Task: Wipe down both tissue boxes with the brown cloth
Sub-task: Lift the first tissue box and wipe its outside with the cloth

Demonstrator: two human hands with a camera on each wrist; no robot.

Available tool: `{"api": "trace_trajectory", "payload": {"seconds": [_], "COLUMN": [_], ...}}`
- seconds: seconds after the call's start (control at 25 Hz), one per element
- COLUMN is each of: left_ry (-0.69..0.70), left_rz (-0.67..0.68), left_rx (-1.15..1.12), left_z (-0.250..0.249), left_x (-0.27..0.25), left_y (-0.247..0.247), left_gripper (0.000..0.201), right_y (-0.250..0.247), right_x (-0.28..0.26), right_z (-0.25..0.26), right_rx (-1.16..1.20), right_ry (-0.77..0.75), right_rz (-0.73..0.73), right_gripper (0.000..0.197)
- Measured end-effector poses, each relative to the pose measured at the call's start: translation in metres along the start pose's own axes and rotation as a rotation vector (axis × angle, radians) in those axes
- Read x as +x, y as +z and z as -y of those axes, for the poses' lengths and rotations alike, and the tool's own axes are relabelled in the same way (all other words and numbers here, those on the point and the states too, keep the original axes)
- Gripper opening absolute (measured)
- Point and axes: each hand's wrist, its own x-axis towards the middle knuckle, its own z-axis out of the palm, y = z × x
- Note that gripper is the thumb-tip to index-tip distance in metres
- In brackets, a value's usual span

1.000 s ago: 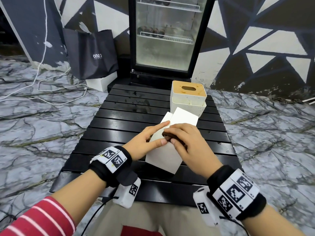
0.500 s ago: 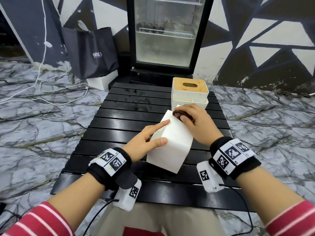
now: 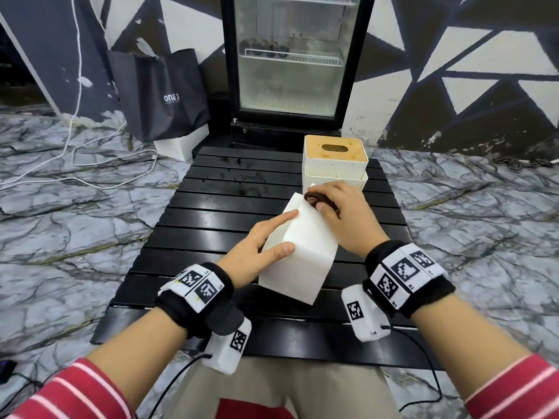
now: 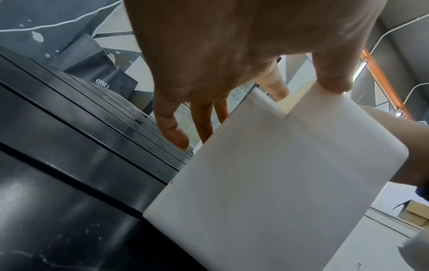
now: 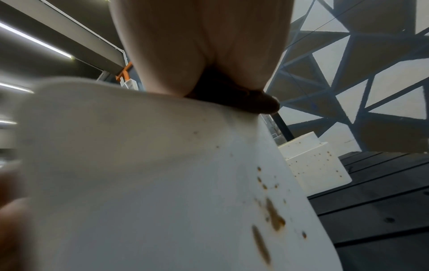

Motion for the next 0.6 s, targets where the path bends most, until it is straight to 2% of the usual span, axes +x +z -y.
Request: {"api": "trace_trajectory", "payload": {"seconds": [0.2, 0.4, 0.6], "left_ry": [0.024, -0.004, -0.024], "left_rz": [-0.004, 0.008, 0.036], "left_rx": [0.049, 0.013, 0.027], "left_z": [0.006, 0.005, -0.013], "left_x": [0.003, 0.002, -0.002], "left_y": [0.001, 0.002, 0.0], "left_gripper": [0.053, 0.069, 0.057], "right_y": [0.007, 0.01, -0.002], "right_x": [-0.037, -0.061, -0.069], "right_z": [0.019, 0.031, 0.034], "right_rx": [0.015, -0.002, 0.04], "right_ry": [-0.102, -0.126, -0.187], "right_rz": [-0.051, -0.032, 0.048], "right_gripper": [0.031, 0.031, 0.026]}}
